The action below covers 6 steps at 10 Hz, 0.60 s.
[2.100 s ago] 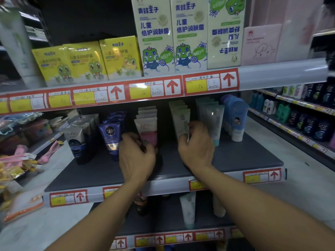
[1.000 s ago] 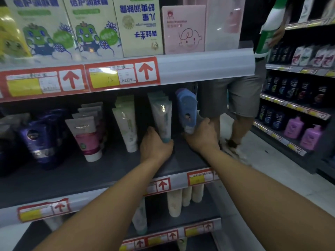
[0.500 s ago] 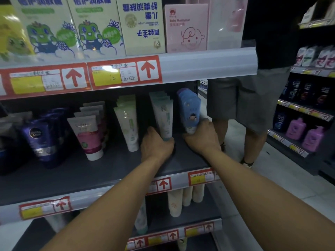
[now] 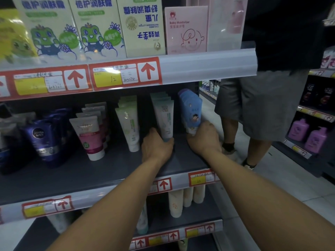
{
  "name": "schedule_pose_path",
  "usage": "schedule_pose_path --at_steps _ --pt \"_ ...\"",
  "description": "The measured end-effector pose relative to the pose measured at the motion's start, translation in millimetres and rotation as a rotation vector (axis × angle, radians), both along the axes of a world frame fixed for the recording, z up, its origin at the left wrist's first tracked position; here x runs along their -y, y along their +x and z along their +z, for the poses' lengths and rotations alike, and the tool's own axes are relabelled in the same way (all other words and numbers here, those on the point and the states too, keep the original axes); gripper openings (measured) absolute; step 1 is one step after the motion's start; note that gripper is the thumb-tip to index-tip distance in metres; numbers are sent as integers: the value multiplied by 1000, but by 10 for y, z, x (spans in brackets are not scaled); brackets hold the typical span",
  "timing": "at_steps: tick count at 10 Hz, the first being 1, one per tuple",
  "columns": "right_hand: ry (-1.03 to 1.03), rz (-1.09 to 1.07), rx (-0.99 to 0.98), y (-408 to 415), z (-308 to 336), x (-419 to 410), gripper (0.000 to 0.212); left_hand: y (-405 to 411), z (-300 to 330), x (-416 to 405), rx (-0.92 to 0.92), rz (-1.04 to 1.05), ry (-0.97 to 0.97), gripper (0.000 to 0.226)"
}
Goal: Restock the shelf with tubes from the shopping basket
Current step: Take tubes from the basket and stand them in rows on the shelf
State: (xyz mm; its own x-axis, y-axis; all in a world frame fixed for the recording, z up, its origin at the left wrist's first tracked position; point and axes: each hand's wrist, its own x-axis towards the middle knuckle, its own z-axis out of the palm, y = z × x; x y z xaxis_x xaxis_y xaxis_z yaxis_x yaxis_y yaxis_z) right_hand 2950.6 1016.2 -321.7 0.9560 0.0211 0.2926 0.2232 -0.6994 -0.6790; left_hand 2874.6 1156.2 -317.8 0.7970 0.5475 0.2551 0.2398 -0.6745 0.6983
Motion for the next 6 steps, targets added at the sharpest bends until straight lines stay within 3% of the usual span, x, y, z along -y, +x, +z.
schedule_pose_path --at_steps 6 --pt "-3 7 -10 41 -31 4 52 6 -3 -11 9 11 -13 57"
